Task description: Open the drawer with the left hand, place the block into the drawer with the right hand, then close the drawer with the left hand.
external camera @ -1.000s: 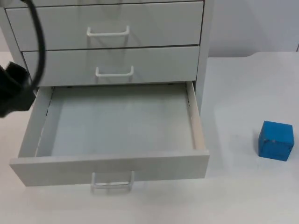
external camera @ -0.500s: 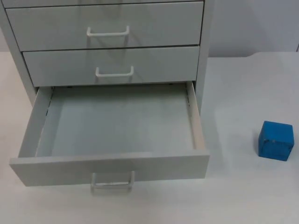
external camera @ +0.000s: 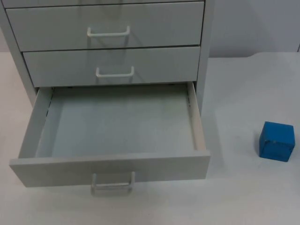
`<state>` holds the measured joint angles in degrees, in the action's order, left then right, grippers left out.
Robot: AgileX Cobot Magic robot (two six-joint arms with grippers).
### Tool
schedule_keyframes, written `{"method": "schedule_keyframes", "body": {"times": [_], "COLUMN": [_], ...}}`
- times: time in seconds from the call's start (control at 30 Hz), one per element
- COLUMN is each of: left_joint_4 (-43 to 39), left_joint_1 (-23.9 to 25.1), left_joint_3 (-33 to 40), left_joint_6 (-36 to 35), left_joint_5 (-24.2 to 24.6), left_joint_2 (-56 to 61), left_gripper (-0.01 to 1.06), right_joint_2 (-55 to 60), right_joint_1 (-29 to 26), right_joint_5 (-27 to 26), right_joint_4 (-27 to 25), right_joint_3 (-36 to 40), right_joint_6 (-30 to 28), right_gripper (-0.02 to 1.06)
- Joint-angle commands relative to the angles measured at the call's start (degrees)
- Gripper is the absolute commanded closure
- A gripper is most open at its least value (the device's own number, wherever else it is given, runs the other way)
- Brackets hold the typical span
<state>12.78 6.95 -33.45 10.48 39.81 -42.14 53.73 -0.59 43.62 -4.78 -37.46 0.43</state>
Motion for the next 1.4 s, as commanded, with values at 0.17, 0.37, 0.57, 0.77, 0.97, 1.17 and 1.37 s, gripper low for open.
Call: {"method": "schedule_keyframes", "body": {"times": [0.17, 0.37, 0.57, 0.77, 0.97, 1.17, 1.37], "left_joint_4": [-3.8, -6.7, -6.7, -6.3, -6.2, -6.2, -6.2], "left_joint_1": [0.1, 0.1, 0.1, 0.1, 0.1, 0.1, 0.1], "left_joint_3": [3.4, 3.5, 3.5, 3.5, 3.5, 3.5, 3.5], "left_joint_6": [-2.1, -5.0, -5.0, -5.0, -5.0, -5.0, -5.0], "left_joint_5": [-1.3, -0.1, -0.3, -0.6, -0.6, -0.6, -0.6], "left_joint_2": [11.8, 13.9, 14.0, 14.1, 14.1, 14.1, 14.2], "left_gripper": [0.09, 0.0, 0.0, 0.0, 0.0, 0.0, 0.0], "right_joint_2": [-0.1, -0.1, 0.3, 8.3, 23.8, 36.1, 47.9], "right_joint_1": [-0.2, -0.2, 1.5, 9.0, 14.8, 19.4, 21.4], "right_joint_5": [0.6, 1.6, 2.6, 3.4, -0.3, -1.8, -2.9], "right_joint_4": [-0.4, -0.4, -0.5, 0.1, 2.3, 9.6, 13.4], "right_joint_3": [-0.3, -0.3, -0.3, -2.3, -9.8, -17.6, -25.7], "right_joint_6": [0.0, 0.0, -0.4, 3.2, 8.8, 15.5, 21.0], "right_gripper": [-0.01, -0.01, -0.01, -0.01, -0.01, -0.01, -0.01]}}
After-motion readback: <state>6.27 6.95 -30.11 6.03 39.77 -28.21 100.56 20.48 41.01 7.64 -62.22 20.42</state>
